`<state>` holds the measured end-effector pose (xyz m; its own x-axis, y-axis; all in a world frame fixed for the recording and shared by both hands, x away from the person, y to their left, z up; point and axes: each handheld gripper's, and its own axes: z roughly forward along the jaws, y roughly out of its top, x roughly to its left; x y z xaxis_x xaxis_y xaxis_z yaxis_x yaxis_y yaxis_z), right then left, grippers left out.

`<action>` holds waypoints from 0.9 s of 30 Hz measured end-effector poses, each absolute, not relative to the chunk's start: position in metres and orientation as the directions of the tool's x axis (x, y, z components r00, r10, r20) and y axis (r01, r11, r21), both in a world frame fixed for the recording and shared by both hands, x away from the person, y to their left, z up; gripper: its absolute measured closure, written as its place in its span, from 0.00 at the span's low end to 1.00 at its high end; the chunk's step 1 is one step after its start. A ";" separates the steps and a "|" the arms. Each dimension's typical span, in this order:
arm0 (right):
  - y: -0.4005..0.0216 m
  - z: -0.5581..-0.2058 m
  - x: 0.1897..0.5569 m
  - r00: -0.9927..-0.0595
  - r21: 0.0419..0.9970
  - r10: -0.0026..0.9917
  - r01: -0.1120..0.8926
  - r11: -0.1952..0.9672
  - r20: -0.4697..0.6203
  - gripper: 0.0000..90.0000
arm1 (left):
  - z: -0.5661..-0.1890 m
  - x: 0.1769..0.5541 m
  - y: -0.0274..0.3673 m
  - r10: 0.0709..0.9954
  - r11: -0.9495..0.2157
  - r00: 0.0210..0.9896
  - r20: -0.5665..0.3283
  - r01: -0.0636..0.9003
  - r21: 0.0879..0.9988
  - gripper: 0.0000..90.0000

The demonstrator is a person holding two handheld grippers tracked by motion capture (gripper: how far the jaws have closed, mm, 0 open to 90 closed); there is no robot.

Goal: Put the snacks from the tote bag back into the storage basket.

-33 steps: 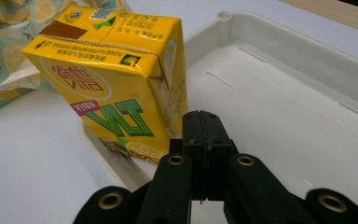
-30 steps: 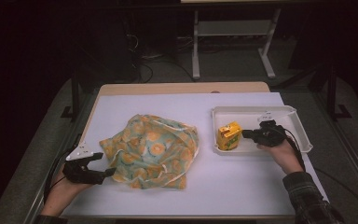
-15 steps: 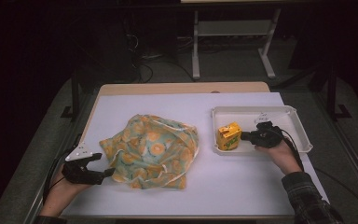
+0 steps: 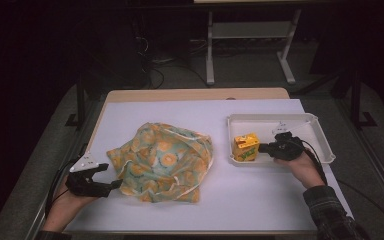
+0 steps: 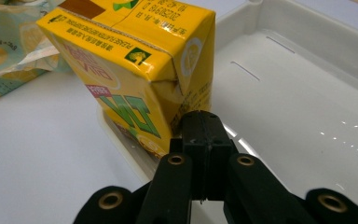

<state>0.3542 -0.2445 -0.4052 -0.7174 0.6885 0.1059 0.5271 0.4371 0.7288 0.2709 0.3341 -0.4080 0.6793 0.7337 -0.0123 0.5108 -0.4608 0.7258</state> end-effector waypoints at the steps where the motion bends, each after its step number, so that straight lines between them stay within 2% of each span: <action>1: -0.245 -0.405 0.354 -0.718 0.728 0.688 0.527 0.439 0.104 1.00 | -0.408 0.271 0.334 0.732 -0.464 0.681 -0.009 0.509 0.726 0.20; 24: -0.245 -0.405 0.339 -0.731 0.710 0.676 0.525 0.470 0.094 1.00 | -0.407 0.274 0.332 0.725 -0.469 0.688 -0.009 0.504 0.725 0.20; 27: -0.245 -0.404 0.339 -0.724 0.706 0.685 0.526 0.475 0.078 0.96 | -0.407 0.274 0.331 0.724 -0.466 0.690 -0.012 0.502 0.728 0.20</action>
<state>0.3387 -0.2449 -0.4041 -0.7240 0.6853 0.0782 0.5256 0.4748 0.7060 0.2745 0.3312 -0.4073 0.6896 0.7241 -0.0116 0.5020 -0.4665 0.7283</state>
